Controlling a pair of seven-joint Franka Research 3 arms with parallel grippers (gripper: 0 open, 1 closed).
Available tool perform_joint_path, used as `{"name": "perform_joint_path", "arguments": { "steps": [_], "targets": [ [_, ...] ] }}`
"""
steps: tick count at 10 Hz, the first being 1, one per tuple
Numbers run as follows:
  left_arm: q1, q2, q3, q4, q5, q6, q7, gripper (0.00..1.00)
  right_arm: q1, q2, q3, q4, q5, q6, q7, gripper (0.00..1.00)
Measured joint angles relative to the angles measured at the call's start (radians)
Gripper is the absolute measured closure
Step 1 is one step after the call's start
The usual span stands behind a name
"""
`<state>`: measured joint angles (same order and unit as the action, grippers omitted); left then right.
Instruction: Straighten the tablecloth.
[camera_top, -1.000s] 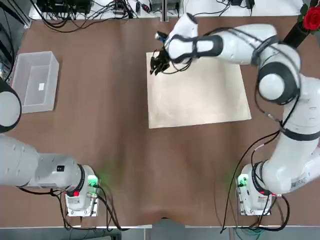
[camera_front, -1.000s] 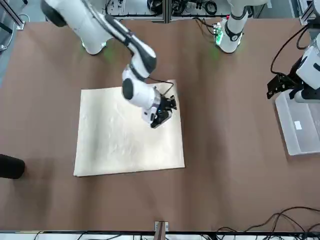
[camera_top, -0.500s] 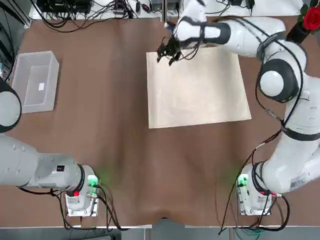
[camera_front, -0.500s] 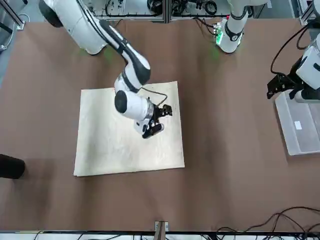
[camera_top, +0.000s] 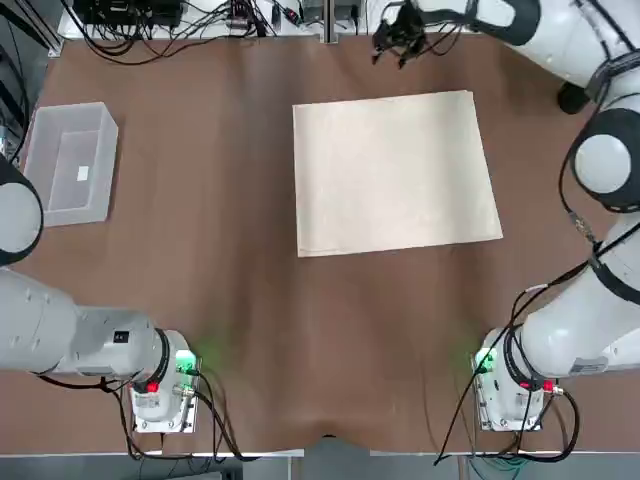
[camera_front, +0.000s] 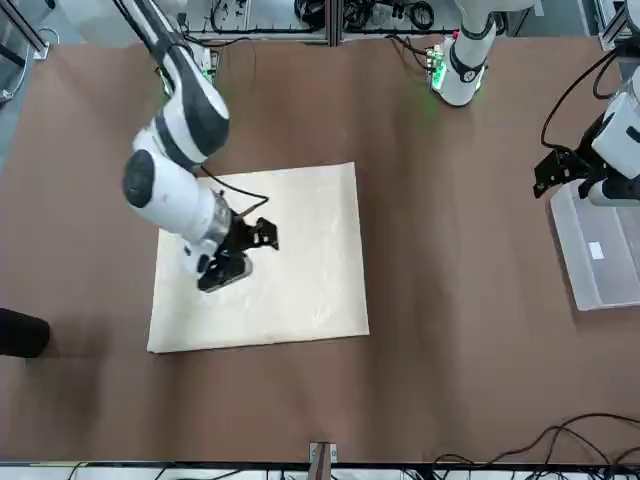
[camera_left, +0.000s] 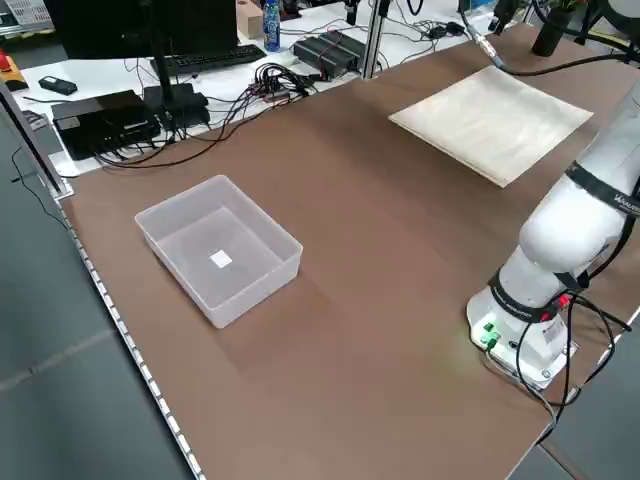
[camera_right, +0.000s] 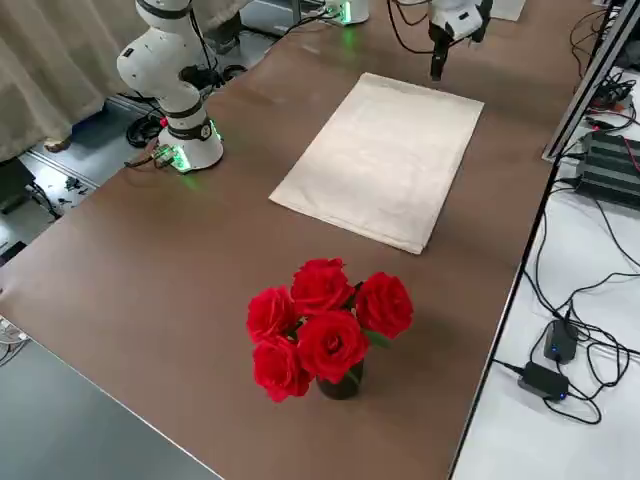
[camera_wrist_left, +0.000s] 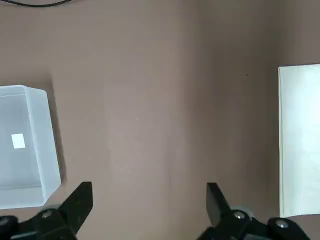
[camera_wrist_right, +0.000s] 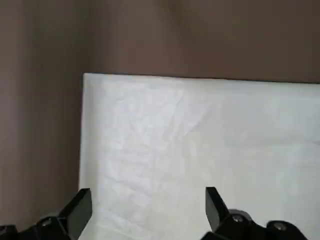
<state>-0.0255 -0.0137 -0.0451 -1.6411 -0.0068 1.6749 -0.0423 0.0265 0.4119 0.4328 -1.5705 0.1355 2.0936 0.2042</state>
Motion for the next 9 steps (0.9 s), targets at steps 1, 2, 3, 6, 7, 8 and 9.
{"name": "perform_joint_path", "arguments": {
  "steps": [1, 2, 3, 6, 7, 8, 9],
  "targets": [
    [0.0, 0.0, 0.0, 0.0, 0.0, 0.0, 0.0, 0.0, -0.059, -0.023, -0.002, -0.007, -0.044, -0.038, -0.006, 0.0],
    [0.0, 0.0, 0.0, 0.0, 0.0, 0.0, 0.0, 0.0, -0.121, -0.05, -0.003, -0.008, -0.079, -0.085, -0.021, 0.0],
    [0.0, 0.0, 0.0, 0.0, 0.0, 0.0, 0.0, 0.0, -0.177, -0.084, -0.004, -0.008, -0.119, -0.115, -0.029, 0.0],
    [0.0, 0.001, 0.0, 0.001, 0.0, 0.0, 0.0, 0.0, -0.243, -0.188, -0.066, -0.008, -0.183, -0.215, -0.135, 0.0],
    [0.0, 0.001, 0.0, 0.001, 0.0, 0.0, 0.0, 0.0, -0.238, -0.223, -0.129, -0.009, -0.184, -0.267, -0.175, 0.0],
    [0.0, 0.001, 0.0, 0.001, 0.0, 0.0, 0.0, 0.0, -0.223, -0.254, -0.207, -0.009, -0.184, -0.313, -0.198, 0.0],
    [0.0, 0.001, 0.0, 0.001, 0.0, 0.0, 0.0, 0.0, -0.192, -0.282, -0.294, -0.009, -0.184, -0.343, -0.223, 0.0]
  ]
}}
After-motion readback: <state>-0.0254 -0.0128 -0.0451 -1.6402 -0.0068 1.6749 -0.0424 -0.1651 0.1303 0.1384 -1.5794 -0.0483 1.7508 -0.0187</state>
